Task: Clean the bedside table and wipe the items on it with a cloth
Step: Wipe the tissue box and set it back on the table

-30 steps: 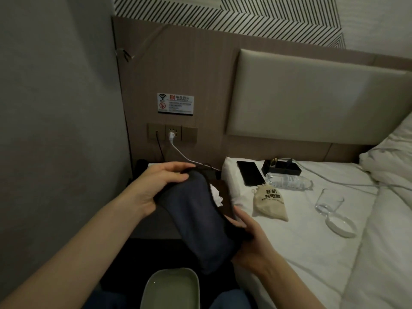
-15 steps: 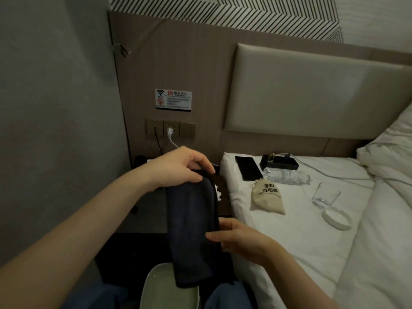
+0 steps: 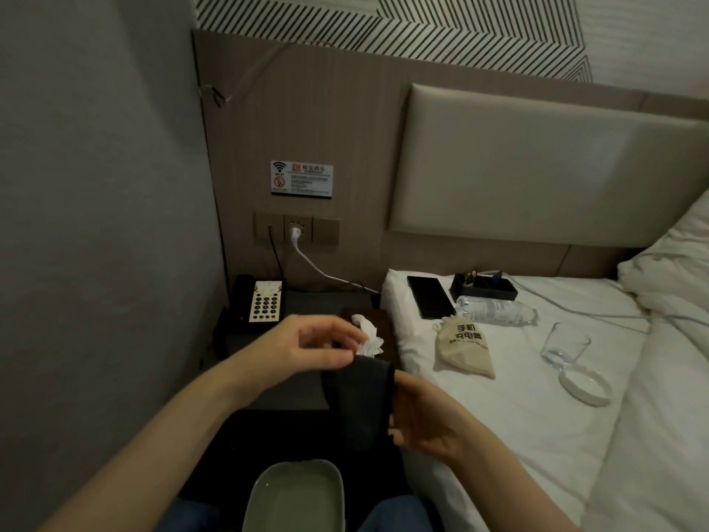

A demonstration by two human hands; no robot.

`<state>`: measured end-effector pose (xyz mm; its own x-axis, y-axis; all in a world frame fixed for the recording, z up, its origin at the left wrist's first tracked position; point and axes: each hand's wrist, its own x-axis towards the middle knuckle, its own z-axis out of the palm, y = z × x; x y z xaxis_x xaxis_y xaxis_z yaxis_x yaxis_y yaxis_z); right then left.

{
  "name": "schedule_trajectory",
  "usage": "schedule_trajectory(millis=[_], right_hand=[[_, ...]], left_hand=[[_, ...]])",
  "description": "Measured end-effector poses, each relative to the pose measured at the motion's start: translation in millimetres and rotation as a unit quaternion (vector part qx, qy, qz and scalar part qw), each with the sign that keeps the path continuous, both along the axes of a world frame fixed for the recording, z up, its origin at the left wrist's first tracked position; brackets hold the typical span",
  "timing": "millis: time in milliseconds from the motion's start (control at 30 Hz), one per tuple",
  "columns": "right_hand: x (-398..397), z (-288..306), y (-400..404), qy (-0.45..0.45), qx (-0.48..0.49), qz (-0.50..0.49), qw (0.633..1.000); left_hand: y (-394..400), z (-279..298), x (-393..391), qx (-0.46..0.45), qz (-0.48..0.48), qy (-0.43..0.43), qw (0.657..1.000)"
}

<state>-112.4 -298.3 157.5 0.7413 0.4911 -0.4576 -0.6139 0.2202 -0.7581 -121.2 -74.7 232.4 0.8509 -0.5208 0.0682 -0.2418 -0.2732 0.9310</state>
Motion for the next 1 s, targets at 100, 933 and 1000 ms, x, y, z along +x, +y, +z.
schedule_trajectory(millis=[100,933,1000], right_hand=[[-1,8,-3,-0.036,0.039,0.019,0.998],[163,-34,-150,-0.123,-0.513,-0.309,0.791],[181,-47,-159,-0.105,-0.588,-0.256,0.76]], left_hand=[[-7,-25,7,-0.011,0.101,0.053,0.993],[-132,-149,76,-0.12,0.307,0.353,0.875],[-134,-153,87,-0.13,0.324,0.36,0.865]])
